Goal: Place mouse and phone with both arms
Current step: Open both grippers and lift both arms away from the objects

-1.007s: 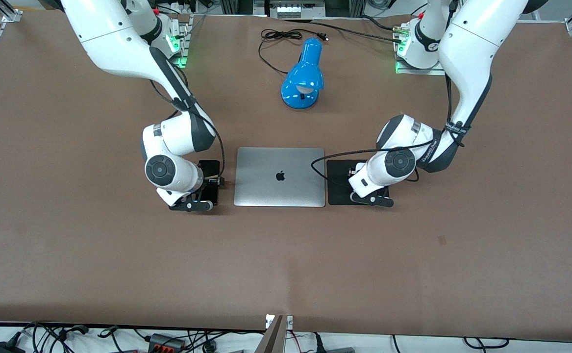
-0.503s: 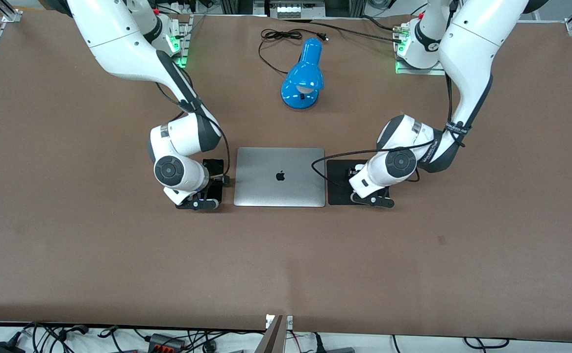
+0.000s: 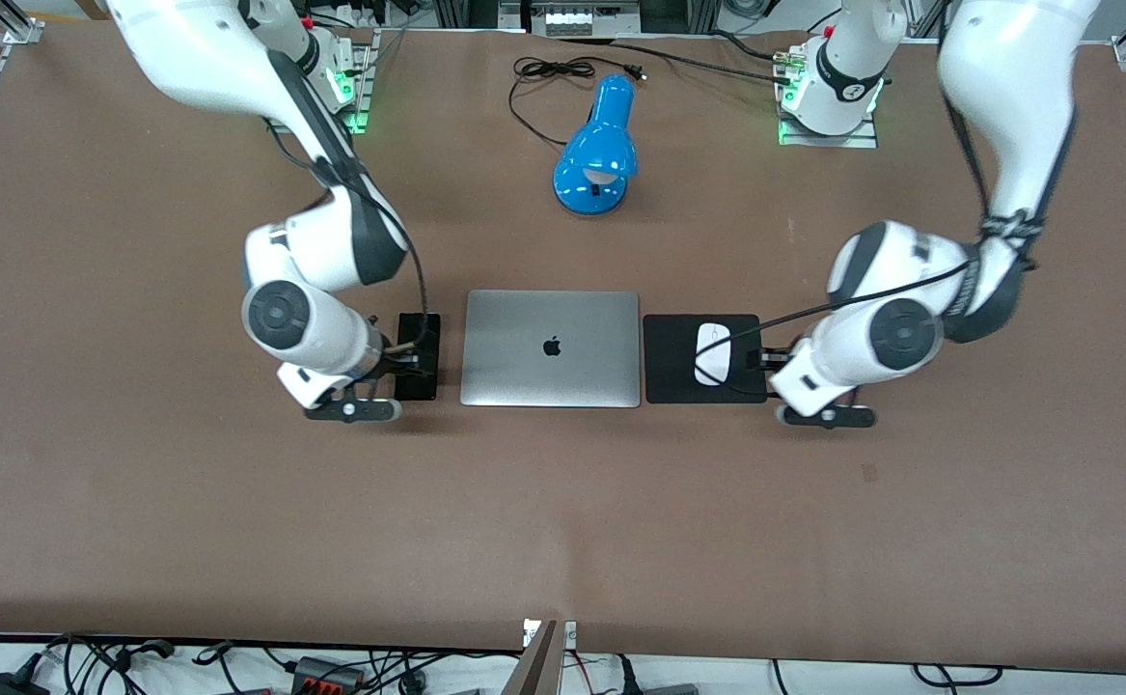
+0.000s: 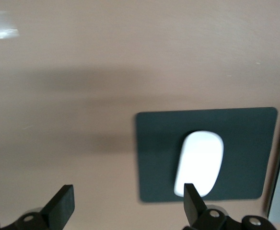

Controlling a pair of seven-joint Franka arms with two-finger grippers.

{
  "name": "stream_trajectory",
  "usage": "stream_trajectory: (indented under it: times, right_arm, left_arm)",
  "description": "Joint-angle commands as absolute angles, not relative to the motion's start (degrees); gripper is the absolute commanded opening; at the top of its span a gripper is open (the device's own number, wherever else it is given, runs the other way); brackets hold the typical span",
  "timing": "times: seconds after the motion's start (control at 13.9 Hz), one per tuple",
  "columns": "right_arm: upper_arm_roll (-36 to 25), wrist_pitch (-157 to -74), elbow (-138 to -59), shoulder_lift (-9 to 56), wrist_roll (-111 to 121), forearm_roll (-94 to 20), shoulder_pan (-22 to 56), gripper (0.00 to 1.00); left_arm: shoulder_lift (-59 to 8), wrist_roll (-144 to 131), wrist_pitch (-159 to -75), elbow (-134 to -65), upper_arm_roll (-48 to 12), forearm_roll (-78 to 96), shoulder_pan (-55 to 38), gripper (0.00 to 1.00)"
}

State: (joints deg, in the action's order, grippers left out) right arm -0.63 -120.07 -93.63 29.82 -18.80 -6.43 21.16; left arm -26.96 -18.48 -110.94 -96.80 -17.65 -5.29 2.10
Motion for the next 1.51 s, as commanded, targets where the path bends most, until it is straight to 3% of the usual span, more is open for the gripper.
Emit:
stream_trajectory:
  times: [0.0,0.22,0.36,0.5,0.65,0.72,0.79,0.86,1.01,1.22,1.44]
  right_arm:
    - [-0.44,-109.64,-86.70,26.72,-18.28,-6.07,17.59,1.00]
    - [-0.53,-101.01,-78.33,26.37,-18.28,-3.70,14.42,1.00]
    - [-0.53,-99.50,-75.34,25.49,-17.15,-3.87,10.57,1.00]
    - [-0.61,-99.23,-74.62,23.57,-13.11,-3.78,7.83,1.00]
    - [-0.35,-99.14,-74.97,20.67,-9.60,-3.78,4.24,1.00]
    - [-0.35,-98.62,-75.41,19.61,-7.40,-3.78,2.57,1.00]
    - [0.00,-97.92,-75.93,18.38,-4.60,-3.78,0.37,1.00]
    - [0.00,-97.82,-76.29,17.50,-1.96,-3.78,-0.87,1.00]
    - [-0.44,-97.21,-76.29,16.27,1.14,-3.52,-1.58,1.00]
    - [-0.44,-93.96,-76.81,14.33,1.23,0.34,-1.58,1.00]
    - [-0.35,-95.44,-83.12,9.86,1.93,1.85,-1.41,1.00]
  left_arm:
    - [-19.45,-19.60,-103.82,-95.72,-17.93,-5.89,6.57,1.00]
    - [-13.90,-17.07,-95.05,-93.00,-18.37,-6.50,14.57,1.00]
    - [-10.13,-13.89,-88.72,-90.02,-17.84,-6.42,15.11,1.00]
    - [-7.04,-11.79,-87.80,-88.69,-17.75,-5.10,16.78,1.00]
    - [-2.49,-5.74,-87.54,-92.34,-15.58,-0.89,13.56,1.00]
    - [0.15,-6.15,-89.11,-94.90,-9.20,-0.71,5.70,1.00]
    - [0.52,-7.54,-89.99,-95.44,-2.96,-0.79,-0.81,1.00]
    - [0.61,-8.78,-90.00,-95.71,-2.03,-0.70,-1.49,1.00]
    - [0.27,-9.23,-90.61,-96.24,-1.85,-1.14,-0.45,1.00]
    - [-1.94,-8.53,-88.87,-91.41,-1.67,-0.45,0.26,1.00]
    - [-1.14,-8.62,-88.68,-91.41,-2.81,-1.32,0.17,1.00]
